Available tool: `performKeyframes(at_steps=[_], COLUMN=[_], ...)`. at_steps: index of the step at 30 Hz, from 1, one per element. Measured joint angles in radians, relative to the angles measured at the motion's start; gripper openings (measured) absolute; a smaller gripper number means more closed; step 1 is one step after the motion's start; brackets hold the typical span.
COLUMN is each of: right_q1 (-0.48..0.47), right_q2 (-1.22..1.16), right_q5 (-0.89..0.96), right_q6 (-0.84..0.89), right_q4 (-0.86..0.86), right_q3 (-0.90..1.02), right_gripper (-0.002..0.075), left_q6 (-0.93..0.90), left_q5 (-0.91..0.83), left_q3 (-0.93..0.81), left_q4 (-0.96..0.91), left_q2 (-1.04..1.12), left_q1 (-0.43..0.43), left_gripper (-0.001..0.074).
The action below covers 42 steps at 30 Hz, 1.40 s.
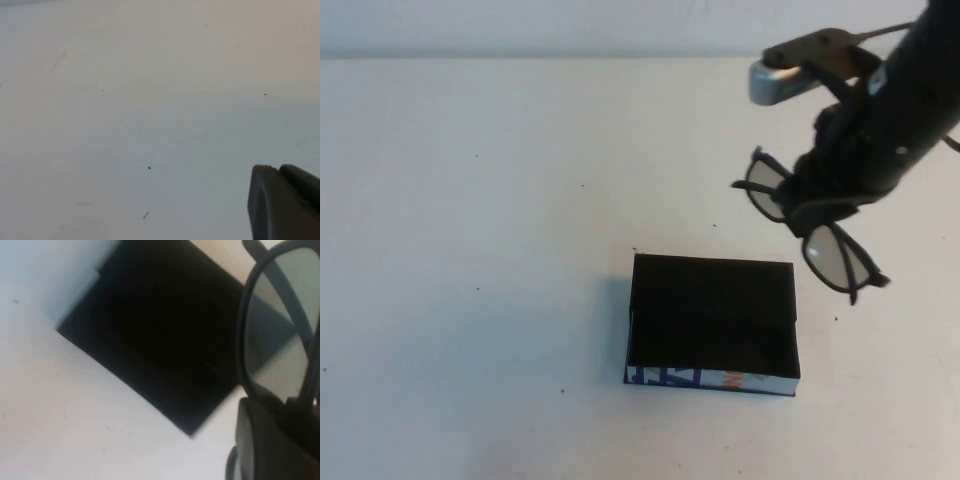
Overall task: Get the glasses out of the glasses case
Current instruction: Place the glasses on the table
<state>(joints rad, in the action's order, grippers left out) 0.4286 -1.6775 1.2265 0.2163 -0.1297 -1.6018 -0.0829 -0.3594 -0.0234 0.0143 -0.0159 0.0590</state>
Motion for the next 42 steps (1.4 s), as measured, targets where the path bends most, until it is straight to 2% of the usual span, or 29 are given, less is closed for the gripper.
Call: performKeyframes(at_steps=[7,12,21,36,39,42], right_q1=[-0.212,-0.31,-0.317,-0.318,-0.318,-0.318], right_q2=[0.168,0.2,0.126,-0.002,-0.002,-0.002], right_q5=[-0.005,-0.152,-0.398,-0.456,-0.459,-0.45], right_q6=[-0.038,-0.116,-0.124,-0.077,-0.073,-0.071], right_q4=[-0.02,-0.073,-0.137,-0.149,-0.151,-0.151], right_q3=[0.306,0.472,0.67,0.684,0.68,0.668], right_gripper=[0.0063,0.0062,0.0062,0.0069,0.0122,0.024], left_q6=[0.0,0.0,0.0,0.0,0.0,0.0], left_q5=[0.0,0.0,0.0,0.0,0.0,0.0], left_q3=[0.0,0.0,0.0,0.0,0.0,0.0], left_q4=[0.0,0.0,0.0,0.0,0.0,0.0], left_q2=[0.0,0.0,0.0,0.0,0.0,0.0], left_q1=[0.0,0.0,0.0,0.0,0.0,0.0], left_gripper=[-0.0004,-0.0004,-0.0004,-0.0004,-0.0004,-0.0004])
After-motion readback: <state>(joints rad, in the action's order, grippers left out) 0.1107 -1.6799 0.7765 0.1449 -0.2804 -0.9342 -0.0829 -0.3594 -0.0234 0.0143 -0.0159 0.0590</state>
